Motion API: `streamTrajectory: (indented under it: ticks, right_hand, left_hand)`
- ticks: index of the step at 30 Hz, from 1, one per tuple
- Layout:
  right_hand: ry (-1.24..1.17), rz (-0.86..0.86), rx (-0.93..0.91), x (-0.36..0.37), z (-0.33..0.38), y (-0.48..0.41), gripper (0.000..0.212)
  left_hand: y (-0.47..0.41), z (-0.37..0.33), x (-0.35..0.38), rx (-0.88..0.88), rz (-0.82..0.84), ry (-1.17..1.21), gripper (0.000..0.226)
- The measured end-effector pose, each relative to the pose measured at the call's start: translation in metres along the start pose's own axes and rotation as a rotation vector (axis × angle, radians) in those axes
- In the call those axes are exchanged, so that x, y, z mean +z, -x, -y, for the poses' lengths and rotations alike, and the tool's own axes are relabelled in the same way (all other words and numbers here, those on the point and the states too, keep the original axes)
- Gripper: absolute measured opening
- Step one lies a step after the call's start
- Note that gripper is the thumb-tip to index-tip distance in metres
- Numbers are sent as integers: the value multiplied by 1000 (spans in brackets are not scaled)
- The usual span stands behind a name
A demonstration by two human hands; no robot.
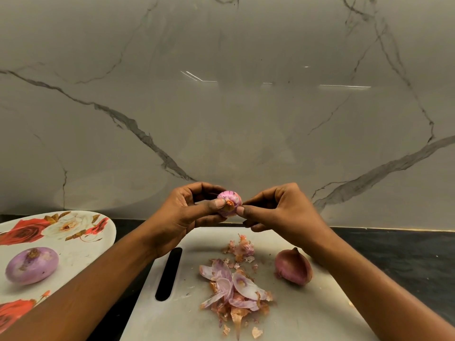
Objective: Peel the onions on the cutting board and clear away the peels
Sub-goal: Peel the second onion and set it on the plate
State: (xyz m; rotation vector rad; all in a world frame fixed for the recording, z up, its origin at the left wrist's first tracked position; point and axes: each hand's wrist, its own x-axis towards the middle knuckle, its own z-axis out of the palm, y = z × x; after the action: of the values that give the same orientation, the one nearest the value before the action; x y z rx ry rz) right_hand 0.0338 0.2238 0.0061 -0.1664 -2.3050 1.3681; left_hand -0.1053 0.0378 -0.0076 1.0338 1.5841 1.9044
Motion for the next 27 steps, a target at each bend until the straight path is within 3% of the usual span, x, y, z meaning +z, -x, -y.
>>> streamTrajectory:
  ticks: [11, 21, 27]
  right_hand:
    - [105, -18, -29, 1, -3, 0, 4]
    - [101, -88, -31, -3, -3, -3, 8]
    - [59, -34, -47, -3, 0, 1, 4]
  left_hand:
    - [1, 2, -2, 27, 21, -80, 44]
    - [-1, 4, -5, -18, 67, 42, 42]
    - [-2, 4, -6, -9, 65, 21, 45]
